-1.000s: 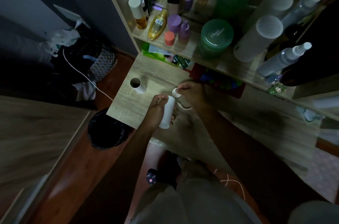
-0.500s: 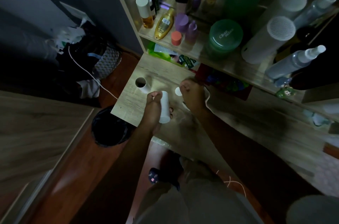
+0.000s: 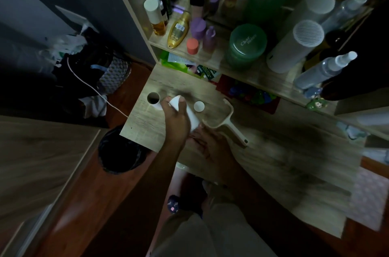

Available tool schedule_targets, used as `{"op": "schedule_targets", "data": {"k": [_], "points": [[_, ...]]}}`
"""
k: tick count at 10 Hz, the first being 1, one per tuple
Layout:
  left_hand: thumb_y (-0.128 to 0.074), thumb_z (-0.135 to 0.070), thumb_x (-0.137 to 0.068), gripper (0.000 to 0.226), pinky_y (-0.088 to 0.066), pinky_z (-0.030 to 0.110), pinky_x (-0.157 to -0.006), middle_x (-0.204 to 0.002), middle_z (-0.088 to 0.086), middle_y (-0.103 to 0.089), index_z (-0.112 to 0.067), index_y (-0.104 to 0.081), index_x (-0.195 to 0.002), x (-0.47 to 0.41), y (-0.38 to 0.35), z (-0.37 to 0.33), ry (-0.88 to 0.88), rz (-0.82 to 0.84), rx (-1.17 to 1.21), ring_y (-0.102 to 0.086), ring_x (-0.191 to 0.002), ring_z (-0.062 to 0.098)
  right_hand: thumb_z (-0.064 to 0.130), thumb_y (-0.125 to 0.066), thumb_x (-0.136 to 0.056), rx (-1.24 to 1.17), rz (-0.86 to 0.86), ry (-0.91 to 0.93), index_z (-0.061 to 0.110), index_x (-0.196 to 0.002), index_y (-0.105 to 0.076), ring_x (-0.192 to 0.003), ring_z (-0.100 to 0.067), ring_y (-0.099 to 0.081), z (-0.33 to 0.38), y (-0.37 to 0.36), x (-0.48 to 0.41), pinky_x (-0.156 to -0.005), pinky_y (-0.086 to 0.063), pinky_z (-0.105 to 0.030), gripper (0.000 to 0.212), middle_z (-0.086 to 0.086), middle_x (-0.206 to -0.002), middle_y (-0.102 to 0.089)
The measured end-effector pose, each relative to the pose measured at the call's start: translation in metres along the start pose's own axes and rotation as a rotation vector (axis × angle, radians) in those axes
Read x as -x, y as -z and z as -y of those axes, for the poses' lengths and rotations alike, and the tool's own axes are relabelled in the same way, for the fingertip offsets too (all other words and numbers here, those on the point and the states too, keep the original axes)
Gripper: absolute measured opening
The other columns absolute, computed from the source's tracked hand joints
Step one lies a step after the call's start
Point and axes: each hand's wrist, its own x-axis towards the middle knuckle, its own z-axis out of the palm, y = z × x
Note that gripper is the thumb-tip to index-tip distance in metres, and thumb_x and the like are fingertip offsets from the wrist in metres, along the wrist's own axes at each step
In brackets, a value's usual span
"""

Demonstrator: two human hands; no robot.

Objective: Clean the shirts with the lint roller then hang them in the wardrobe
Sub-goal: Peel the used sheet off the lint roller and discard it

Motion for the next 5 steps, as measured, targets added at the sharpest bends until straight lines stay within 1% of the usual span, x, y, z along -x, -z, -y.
{"op": "schedule_targets", "data": {"k": [1,2,3,4,5], "points": [[-0.052,-0.034,-0.103,0.039,-0.048,0.026,-0.091,-0.124,0.001,-0.053,-0.022,-0.035,-0.136,0.001,0.001,0.002,-0.058,0.046,-0.005,-0.055,-0.112,0.014,0.017,-0.052,-0.098,0.251,-0.028,0.208,0.004,-0.117,-0.066,-0.106,-0.001,-0.057,-0.008,0.005,-0.007,-0.102,-0.035,-0.005,0.026,-0.009,-0.115,-0.065],[-0.055,-0.031,-0.102,0.031,-0.051,0.022,-0.081,-0.109,0.001,-0.058,-0.019,-0.039,-0.126,0.000,0.006,0.005,-0.091,0.068,0.008,-0.061,-0.095,0.003,0.050,-0.037,-0.102,0.230,-0.116,0.179,0.007,-0.117,-0.067,-0.112,-0.011,-0.059,-0.016,0.007,-0.007,-0.104,-0.031,-0.005,0.055,-0.004,-0.118,-0.064],[-0.056,-0.029,-0.101,0.035,-0.050,0.025,-0.074,-0.097,-0.001,-0.056,-0.008,-0.040,-0.124,0.000,0.011,0.006,-0.090,0.070,0.045,-0.059,-0.085,0.006,0.038,-0.053,-0.099,-0.061,-0.115,0.021,0.012,-0.102,-0.074,-0.105,-0.017,-0.067,0.002,0.002,-0.007,-0.089,-0.054,-0.022,0.034,-0.007,-0.110,-0.073],[-0.058,-0.033,-0.099,0.033,-0.055,0.042,-0.081,-0.106,0.010,-0.060,-0.015,-0.041,-0.121,0.000,0.016,0.008,-0.066,0.068,0.114,-0.062,-0.095,0.022,0.012,-0.057,-0.099,-0.303,-0.127,-0.156,0.003,-0.103,-0.070,-0.078,-0.008,-0.073,0.009,-0.001,-0.005,-0.059,-0.053,-0.014,0.017,-0.008,-0.088,-0.076],[-0.059,-0.032,-0.100,0.030,-0.057,0.047,-0.081,-0.111,0.017,-0.063,-0.021,-0.042,-0.121,0.002,0.021,0.007,-0.040,0.054,0.157,-0.066,-0.095,0.027,0.008,-0.052,-0.101,-0.292,-0.128,-0.122,-0.006,-0.112,-0.064,-0.076,-0.007,-0.073,0.012,-0.002,-0.001,-0.057,-0.051,-0.011,0.021,-0.008,-0.089,-0.075]]}}
